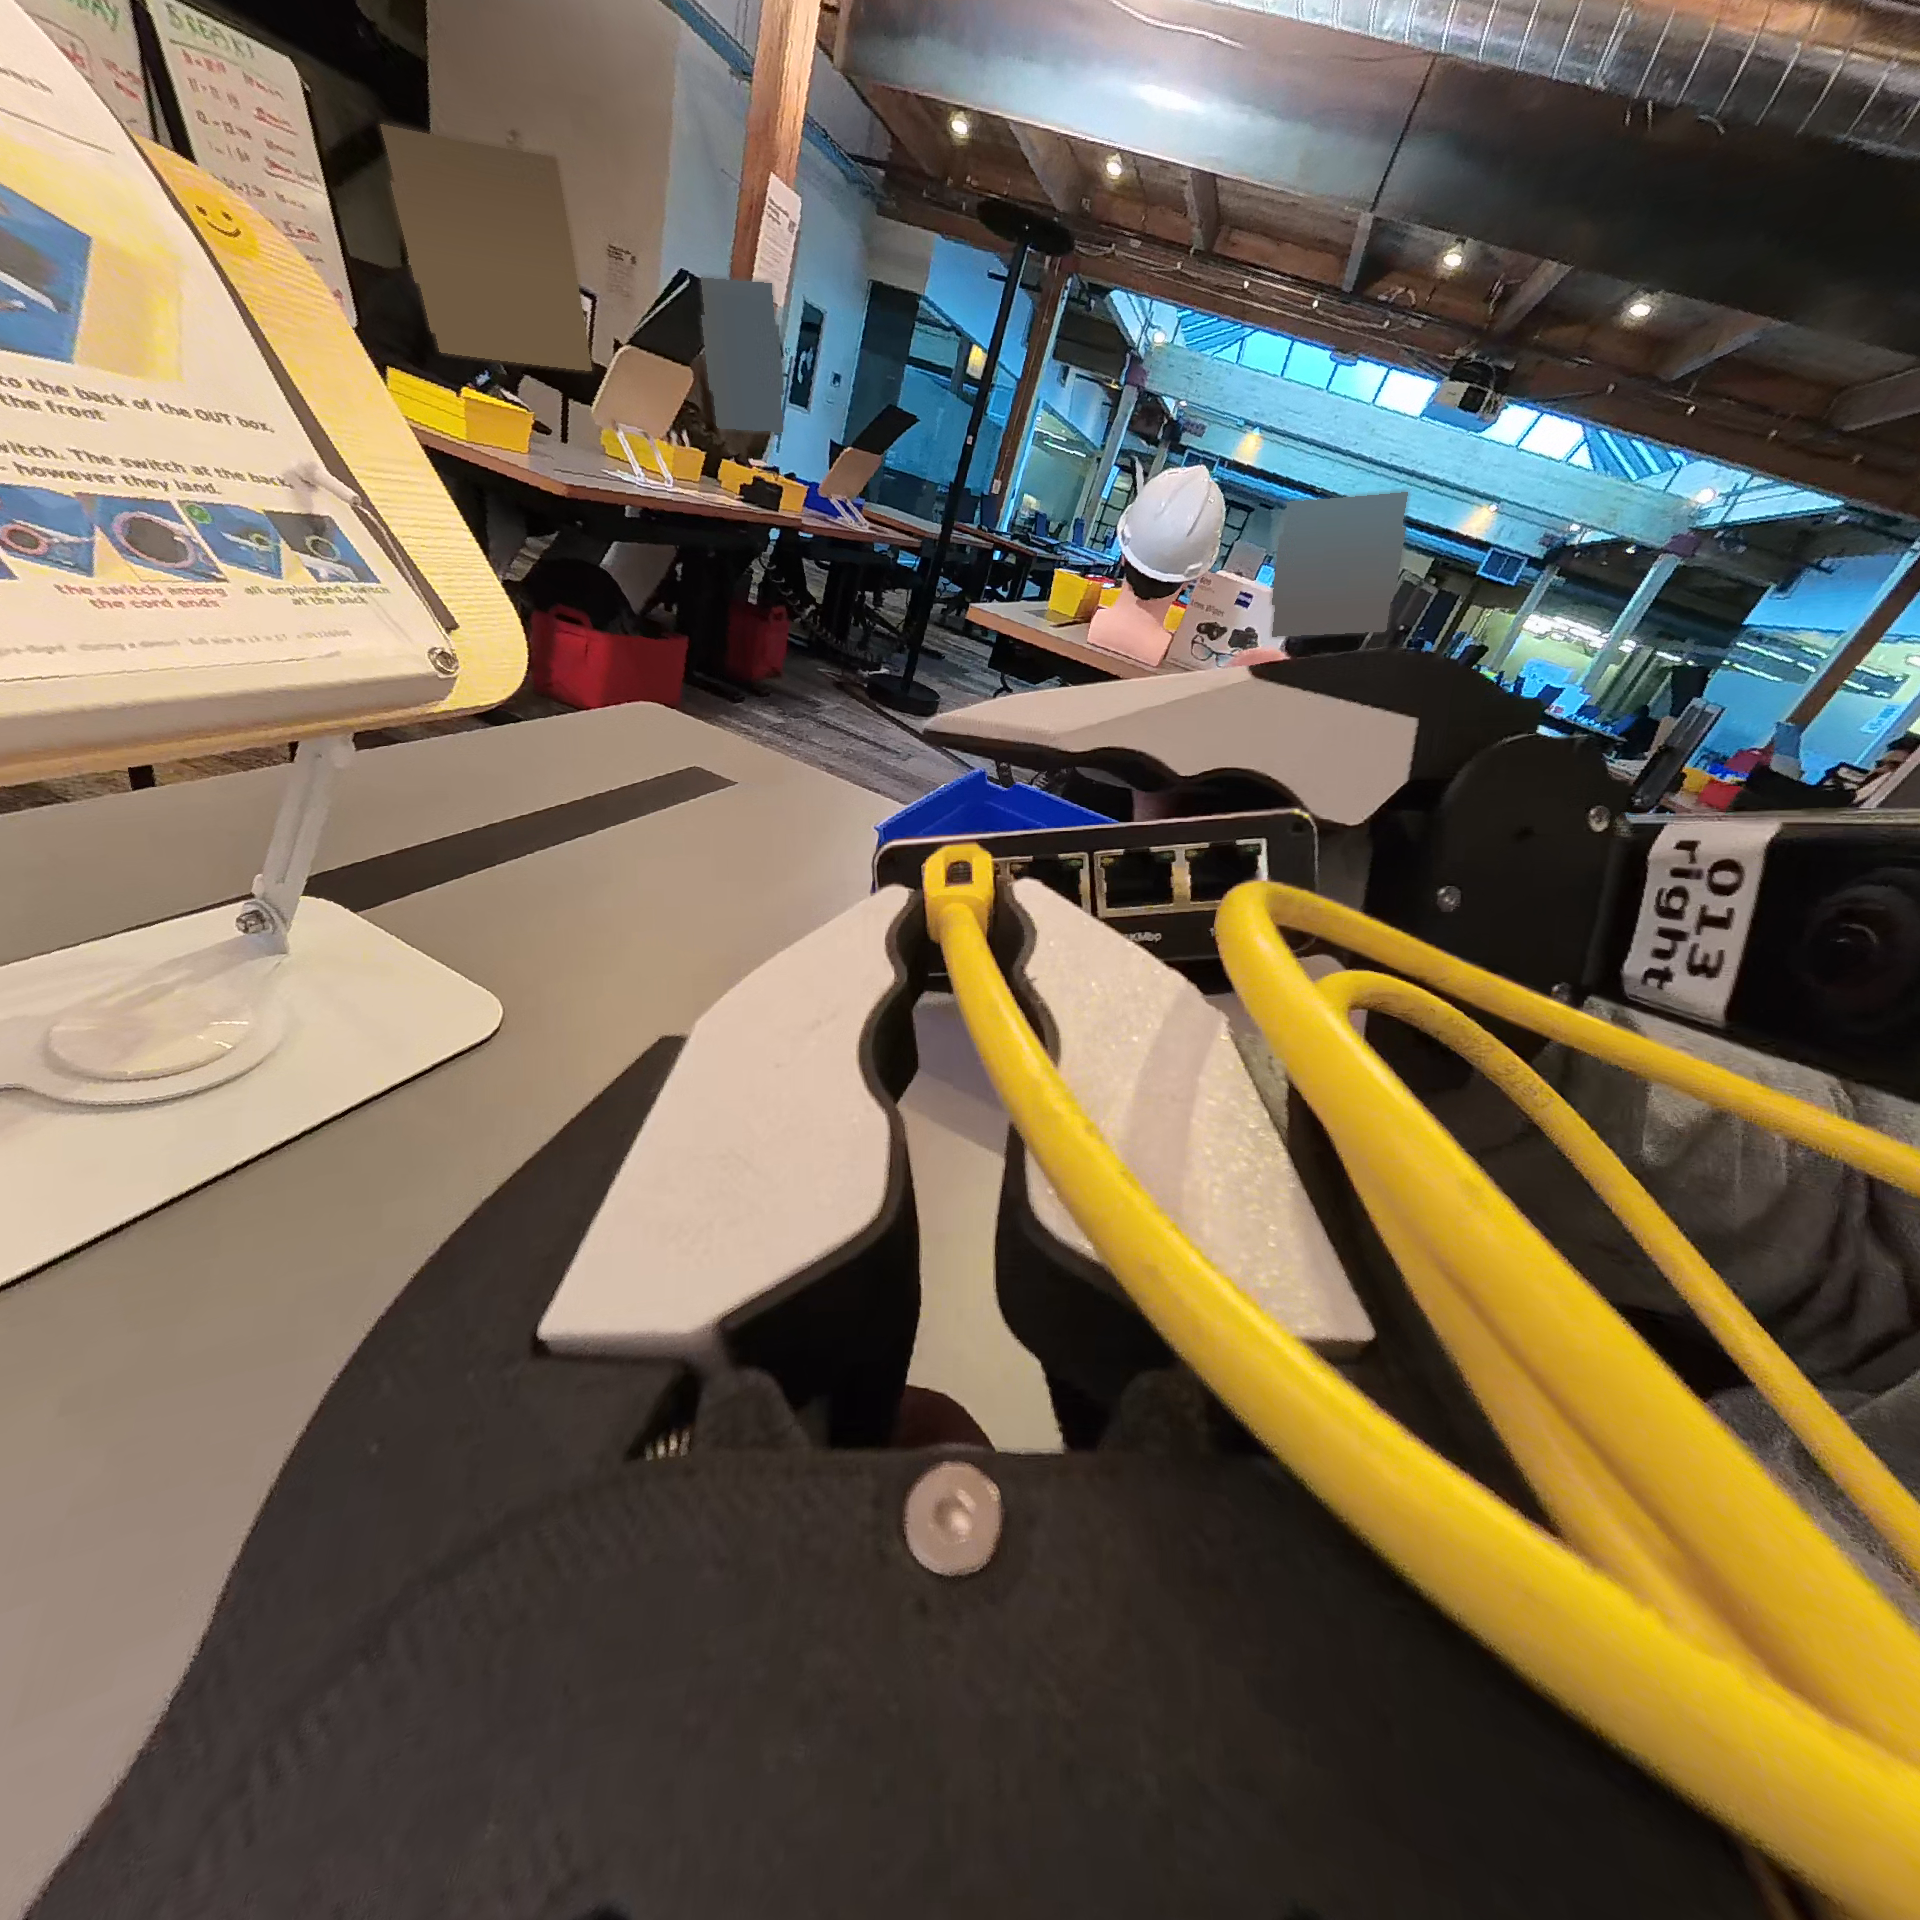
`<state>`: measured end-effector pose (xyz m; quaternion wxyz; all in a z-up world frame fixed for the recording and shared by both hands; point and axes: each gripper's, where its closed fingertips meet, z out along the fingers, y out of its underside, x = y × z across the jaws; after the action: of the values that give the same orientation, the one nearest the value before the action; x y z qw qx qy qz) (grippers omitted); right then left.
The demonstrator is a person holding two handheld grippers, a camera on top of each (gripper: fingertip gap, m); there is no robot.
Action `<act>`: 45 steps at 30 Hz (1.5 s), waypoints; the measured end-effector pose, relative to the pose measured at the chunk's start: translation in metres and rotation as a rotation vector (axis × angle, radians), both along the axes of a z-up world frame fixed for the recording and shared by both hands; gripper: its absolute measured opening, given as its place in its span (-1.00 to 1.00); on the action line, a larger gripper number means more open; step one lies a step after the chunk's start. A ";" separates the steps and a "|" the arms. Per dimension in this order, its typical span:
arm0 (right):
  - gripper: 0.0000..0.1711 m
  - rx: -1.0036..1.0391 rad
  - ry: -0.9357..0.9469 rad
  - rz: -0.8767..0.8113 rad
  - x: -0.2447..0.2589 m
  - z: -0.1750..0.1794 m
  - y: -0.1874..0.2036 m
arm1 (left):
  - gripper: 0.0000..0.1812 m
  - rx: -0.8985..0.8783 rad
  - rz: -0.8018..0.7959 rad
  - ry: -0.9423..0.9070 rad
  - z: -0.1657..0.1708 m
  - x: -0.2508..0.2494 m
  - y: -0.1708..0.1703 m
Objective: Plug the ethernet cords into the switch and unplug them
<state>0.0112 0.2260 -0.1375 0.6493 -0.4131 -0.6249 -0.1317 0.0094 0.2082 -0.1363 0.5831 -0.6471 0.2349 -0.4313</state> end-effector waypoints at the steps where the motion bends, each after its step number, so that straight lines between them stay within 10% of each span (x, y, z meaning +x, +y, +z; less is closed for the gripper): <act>1: -0.46 -0.004 0.007 0.009 0.000 0.001 -0.001 | -0.87 -0.002 -0.005 -0.004 0.000 0.000 0.000; 45: -0.63 -0.099 0.051 0.215 -0.005 0.011 -0.032 | -0.87 -0.004 -0.130 0.026 0.006 0.007 -0.014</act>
<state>0.0067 0.1936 -0.1268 0.6542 -0.3785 -0.6545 -0.0200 0.0160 0.1940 -0.1303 0.5495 -0.6374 0.2829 -0.4602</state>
